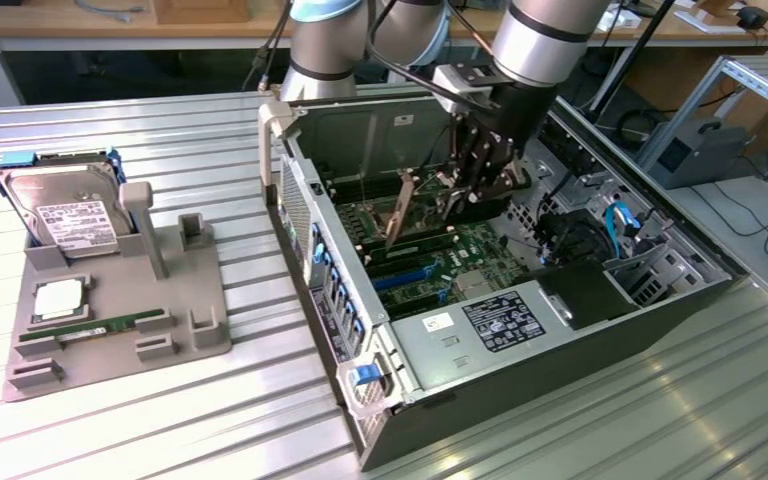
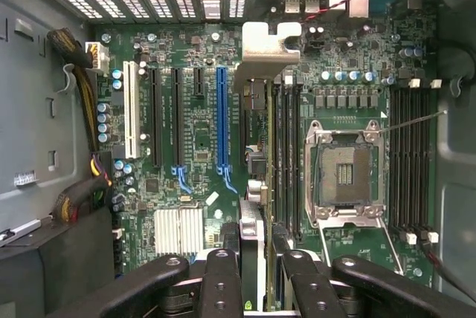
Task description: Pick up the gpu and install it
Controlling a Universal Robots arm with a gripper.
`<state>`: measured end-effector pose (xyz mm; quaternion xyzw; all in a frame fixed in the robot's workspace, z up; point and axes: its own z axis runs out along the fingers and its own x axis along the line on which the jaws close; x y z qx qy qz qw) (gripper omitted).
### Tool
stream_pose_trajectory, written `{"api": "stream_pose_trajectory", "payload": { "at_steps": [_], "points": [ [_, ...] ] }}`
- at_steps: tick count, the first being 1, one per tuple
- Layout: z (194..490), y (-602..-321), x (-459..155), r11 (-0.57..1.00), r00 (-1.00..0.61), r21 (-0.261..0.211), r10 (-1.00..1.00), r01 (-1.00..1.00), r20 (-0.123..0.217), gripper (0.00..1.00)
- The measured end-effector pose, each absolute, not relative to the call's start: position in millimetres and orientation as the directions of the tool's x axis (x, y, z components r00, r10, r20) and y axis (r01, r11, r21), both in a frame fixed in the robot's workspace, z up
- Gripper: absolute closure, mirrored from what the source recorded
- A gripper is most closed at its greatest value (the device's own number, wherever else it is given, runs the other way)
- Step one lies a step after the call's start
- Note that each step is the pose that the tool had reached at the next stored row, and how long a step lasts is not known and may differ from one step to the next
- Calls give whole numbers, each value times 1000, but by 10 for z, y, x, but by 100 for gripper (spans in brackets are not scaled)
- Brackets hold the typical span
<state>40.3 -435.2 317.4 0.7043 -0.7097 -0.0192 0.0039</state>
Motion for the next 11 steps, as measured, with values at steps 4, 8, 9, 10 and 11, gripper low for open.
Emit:
{"api": "stream_pose_trajectory", "payload": {
  "at_steps": [4, 8, 9, 10, 11],
  "points": [
    [3163, -4359, 369, 7, -8, 33, -1000, -999, -21, 73],
    [3153, -4368, 350, 7, -8, 33, -1000, -999, -21, 73],
    [3150, -4370, 347, 7, -8, 33, -1000, -999, -21, 73],
    [3146, -4372, 342, 7, -8, 33, -1000, -999, -21, 73],
    [3143, -4374, 339, 7, -8, 33, -1000, -999, -21, 73]
  ]
}}
